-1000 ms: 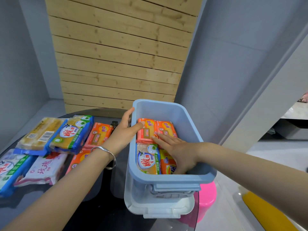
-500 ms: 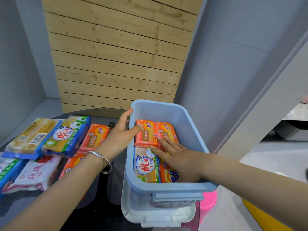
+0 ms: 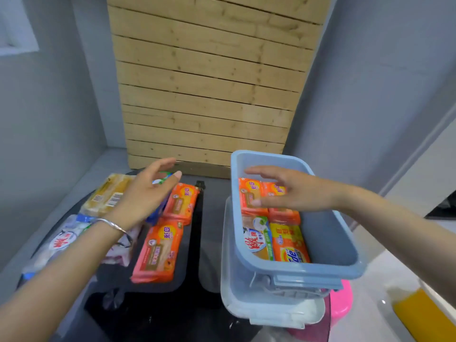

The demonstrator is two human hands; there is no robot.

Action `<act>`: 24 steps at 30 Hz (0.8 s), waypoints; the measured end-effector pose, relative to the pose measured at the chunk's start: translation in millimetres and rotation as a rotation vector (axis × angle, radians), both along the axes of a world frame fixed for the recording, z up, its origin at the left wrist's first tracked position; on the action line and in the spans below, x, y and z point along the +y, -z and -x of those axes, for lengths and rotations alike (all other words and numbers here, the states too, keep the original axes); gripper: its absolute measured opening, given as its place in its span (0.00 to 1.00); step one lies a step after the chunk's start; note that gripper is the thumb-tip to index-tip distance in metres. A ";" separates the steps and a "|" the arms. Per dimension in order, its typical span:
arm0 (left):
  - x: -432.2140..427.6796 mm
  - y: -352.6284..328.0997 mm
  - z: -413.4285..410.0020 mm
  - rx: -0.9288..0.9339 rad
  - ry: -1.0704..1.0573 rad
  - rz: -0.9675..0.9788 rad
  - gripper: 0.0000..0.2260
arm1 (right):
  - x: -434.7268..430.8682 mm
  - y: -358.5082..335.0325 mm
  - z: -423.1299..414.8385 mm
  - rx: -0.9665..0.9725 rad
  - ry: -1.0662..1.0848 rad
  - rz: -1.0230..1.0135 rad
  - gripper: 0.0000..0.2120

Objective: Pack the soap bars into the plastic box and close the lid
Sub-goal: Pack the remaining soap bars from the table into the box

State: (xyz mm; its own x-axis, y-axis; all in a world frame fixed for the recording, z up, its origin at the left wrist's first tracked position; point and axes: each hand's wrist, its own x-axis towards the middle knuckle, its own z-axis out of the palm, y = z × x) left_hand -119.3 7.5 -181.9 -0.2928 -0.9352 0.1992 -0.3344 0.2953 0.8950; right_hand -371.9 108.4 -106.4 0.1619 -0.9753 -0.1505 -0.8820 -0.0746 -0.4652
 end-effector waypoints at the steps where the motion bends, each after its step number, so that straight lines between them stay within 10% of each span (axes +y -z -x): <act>1: -2.9 0.5 -19.6 -0.031 -0.035 0.004 0.17 | -5.5 -2.8 -13.4 -0.106 0.016 0.034 0.29; 11: 6.1 49.7 -142.6 -0.534 -0.255 -0.225 0.32 | -43.9 49.0 -152.9 -0.390 0.132 -0.188 0.18; 14: 11.6 64.4 -152.1 -0.520 -0.233 -0.221 0.21 | -44.9 75.6 -170.7 -0.424 0.195 -0.297 0.19; 20: 15.2 76.7 -154.1 -0.552 -0.187 -0.213 0.30 | -40.6 119.5 -176.8 -0.439 0.496 -0.432 0.11; 24: 19.8 79.2 -152.0 -0.570 -0.190 -0.253 0.37 | -36.9 141.0 -187.6 -0.294 0.639 -0.366 0.33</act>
